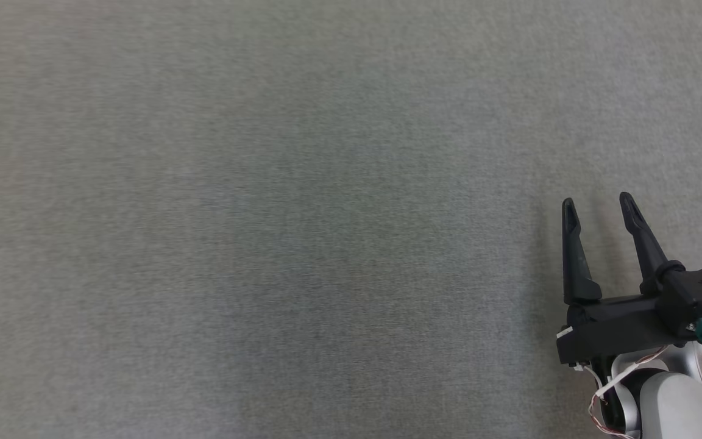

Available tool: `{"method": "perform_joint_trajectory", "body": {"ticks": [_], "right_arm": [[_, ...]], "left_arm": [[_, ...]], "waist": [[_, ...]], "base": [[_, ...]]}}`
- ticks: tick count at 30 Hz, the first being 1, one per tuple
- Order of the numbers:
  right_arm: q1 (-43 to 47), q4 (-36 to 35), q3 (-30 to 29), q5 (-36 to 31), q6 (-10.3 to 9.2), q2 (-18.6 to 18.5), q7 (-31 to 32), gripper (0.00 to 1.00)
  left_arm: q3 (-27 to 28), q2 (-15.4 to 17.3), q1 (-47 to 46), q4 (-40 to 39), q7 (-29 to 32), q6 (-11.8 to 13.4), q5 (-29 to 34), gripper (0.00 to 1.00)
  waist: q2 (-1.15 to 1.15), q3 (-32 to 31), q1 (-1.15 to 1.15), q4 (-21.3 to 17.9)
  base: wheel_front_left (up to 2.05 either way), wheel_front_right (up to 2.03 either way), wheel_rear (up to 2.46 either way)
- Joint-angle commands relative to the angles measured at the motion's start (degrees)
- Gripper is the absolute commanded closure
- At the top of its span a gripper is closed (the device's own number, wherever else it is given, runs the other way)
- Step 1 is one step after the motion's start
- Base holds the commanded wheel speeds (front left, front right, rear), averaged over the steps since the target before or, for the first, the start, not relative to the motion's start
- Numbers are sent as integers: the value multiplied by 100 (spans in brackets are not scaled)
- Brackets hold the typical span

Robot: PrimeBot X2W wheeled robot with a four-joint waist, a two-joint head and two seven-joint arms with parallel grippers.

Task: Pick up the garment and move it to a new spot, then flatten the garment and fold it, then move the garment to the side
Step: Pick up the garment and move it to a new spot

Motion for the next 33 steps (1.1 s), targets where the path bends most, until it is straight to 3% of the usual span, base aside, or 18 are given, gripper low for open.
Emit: {"method": "perform_joint_trajectory", "body": {"ticks": [1, 6, 9, 10, 11, 23, 28, 33], "right_arm": [[-32, -37, 6, -10, -12, 15, -24, 0], [-20, -50, 8, -14, -12, 12, -35, 0], [-5, -57, 45, -2, -12, 15, -30, 0], [-6, -59, 59, 7, -12, 13, -28, 0], [-5, -66, 67, 19, -12, 13, -26, 0], [140, 78, 210, 85, -12, 12, -68, 0], [235, 247, 269, 186, -12, 12, -123, 0], [278, 475, 313, 333, -12, 12, -190, 0]], "left_arm": [[-80, 88, -111, 269, 144, -49, 75, 0], [-259, 191, -284, 807, 407, -123, 178, 0], [-343, 238, -375, 1112, 491, -44, 232, 0], [-362, 234, -388, 1192, 517, -54, 219, 57], [-375, 232, -405, 1248, 494, -63, 219, 100], [-480, 201, -786, 788, -828, -38, 346, 100], [-523, 204, -1025, 118, -1088, -129, 328, 100], [-838, 5, -1261, -913, -1031, -152, 486, 100]], "waist": [[-1, 245, -2, -255], [-1, 253, -2, -290], [-1, 243, -2, -294], [-1, 236, -2, -293], [-1, 230, -2, -289], [-1, -255, -2, -2], [-1, -606, -2, 88], [-1, -945, -2, 58]], "base": [[0, 0, 0], [0, 0, 0], [0, 0, 0], [0, 0, 0], [0, 0, 0], [0, 0, 0], [0, 0, 0], [0, 0, 0]]}}
